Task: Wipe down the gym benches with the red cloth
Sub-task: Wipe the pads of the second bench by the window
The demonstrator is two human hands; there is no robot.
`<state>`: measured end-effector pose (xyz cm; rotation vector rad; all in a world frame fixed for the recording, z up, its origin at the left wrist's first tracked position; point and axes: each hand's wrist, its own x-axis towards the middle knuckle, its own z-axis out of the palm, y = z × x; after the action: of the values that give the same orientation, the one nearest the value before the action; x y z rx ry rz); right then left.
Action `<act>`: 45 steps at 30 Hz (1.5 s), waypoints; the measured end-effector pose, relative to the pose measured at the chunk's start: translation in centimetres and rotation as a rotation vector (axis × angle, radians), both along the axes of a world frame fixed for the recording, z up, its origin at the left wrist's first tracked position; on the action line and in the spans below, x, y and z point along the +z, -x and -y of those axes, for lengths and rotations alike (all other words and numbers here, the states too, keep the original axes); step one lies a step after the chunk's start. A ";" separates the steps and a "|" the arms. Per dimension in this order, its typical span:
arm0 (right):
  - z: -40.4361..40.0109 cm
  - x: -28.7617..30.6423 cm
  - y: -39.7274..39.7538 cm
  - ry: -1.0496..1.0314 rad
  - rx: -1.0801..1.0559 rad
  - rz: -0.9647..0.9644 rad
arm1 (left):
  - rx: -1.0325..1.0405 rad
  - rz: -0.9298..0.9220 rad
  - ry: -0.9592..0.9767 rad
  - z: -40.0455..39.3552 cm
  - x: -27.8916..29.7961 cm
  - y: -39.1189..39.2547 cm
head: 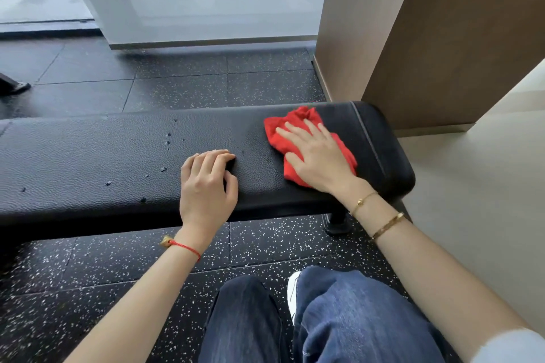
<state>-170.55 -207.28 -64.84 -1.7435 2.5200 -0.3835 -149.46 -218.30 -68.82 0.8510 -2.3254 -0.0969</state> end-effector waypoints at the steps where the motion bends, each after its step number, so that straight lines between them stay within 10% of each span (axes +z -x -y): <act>1: -0.4 -0.1 -0.8 0.011 0.060 0.000 | -0.002 -0.001 0.000 0.1 0.0 0.0; 34: -0.8 0.0 -2.5 -0.022 0.254 -0.016 | -0.004 -0.029 0.012 0.4 0.0 -0.2; 45: 0.4 0.1 2.9 -0.071 -0.100 -0.016 | 0.008 0.000 0.003 -0.1 -0.1 0.0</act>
<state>-173.45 -207.67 -64.73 -1.6064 2.6049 -0.2828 -149.46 -218.24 -68.88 0.8585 -2.3214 -0.0903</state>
